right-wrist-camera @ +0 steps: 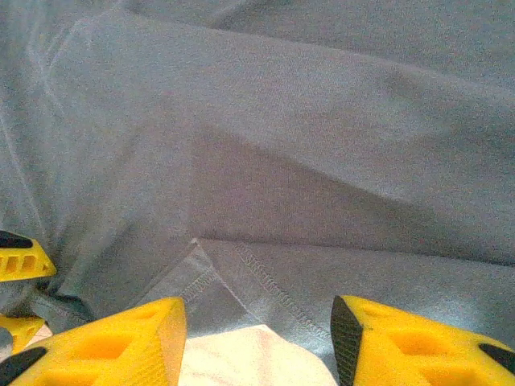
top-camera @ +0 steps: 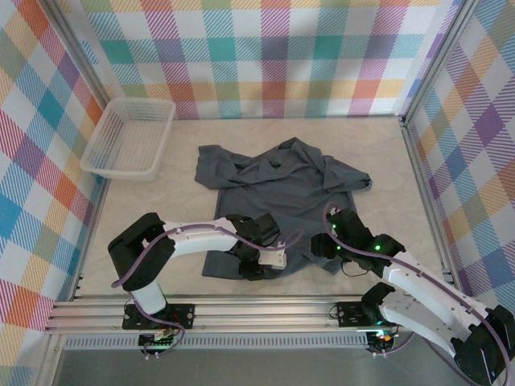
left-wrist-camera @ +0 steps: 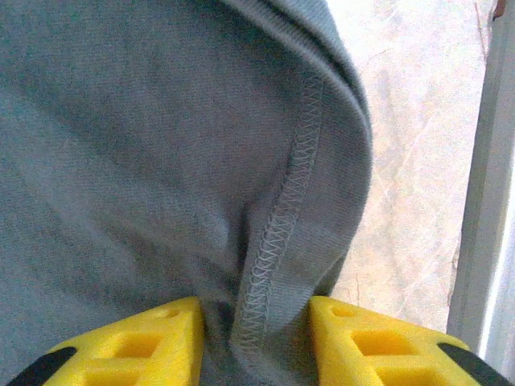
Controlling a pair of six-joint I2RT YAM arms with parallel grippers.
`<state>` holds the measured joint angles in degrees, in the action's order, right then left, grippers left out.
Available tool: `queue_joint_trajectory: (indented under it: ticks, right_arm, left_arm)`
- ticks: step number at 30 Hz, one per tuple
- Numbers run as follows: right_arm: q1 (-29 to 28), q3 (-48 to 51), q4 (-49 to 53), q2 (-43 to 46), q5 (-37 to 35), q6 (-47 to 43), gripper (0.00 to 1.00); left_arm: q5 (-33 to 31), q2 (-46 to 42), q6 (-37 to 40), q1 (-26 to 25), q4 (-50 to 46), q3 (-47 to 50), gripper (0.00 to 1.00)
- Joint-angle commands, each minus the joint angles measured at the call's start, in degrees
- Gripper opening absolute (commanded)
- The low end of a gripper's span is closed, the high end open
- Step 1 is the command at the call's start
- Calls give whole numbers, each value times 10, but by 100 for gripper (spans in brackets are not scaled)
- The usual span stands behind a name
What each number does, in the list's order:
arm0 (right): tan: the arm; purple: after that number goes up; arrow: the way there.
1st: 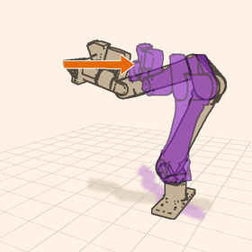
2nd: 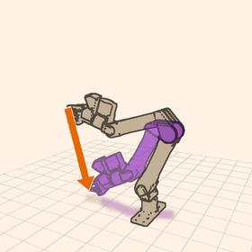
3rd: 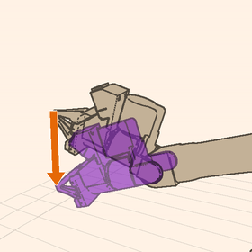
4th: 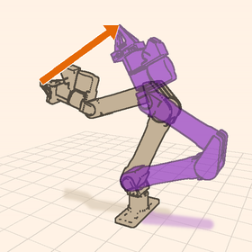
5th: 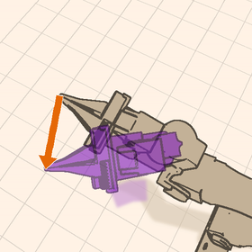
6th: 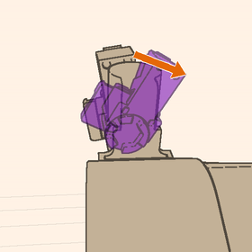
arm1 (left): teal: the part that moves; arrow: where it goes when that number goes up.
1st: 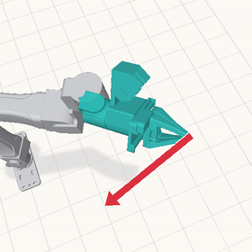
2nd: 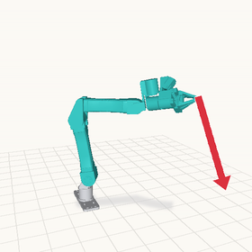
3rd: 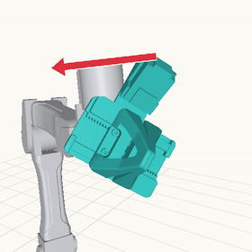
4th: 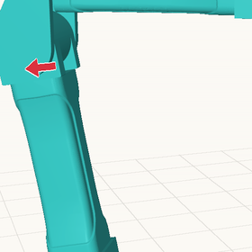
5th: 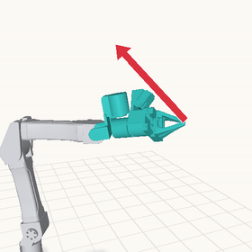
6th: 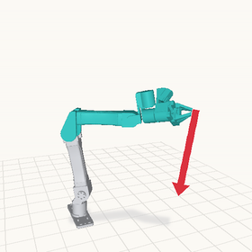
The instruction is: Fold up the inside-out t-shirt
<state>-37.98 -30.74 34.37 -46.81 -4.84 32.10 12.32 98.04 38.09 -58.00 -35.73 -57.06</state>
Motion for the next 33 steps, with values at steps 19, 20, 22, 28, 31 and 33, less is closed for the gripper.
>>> queue_joint_trajectory:
  ticks: [19,20,22,28,31,33]
  right_arm:
    - [-43,11,-156,40,156,-257,60]
    - [-44,15,-158,41,163,-256,60]
    - [-49,29,-170,46,186,-248,60]
    - [-76,51,-176,60,159,-227,59]
    - [-77,51,-178,91,118,-220,59]
    - [-78,57,-194,127,97,-231,59]
  left_arm:
    - [1,-54,-37,-10,-5,14,14]
    - [1,-55,-38,-10,-2,17,14]
    - [2,-55,-40,-10,5,22,8]
    - [-6,-63,-52,-8,29,32,0]
    - [1,-106,-81,1,69,47,0]
    - [12,-147,-108,16,100,59,0]
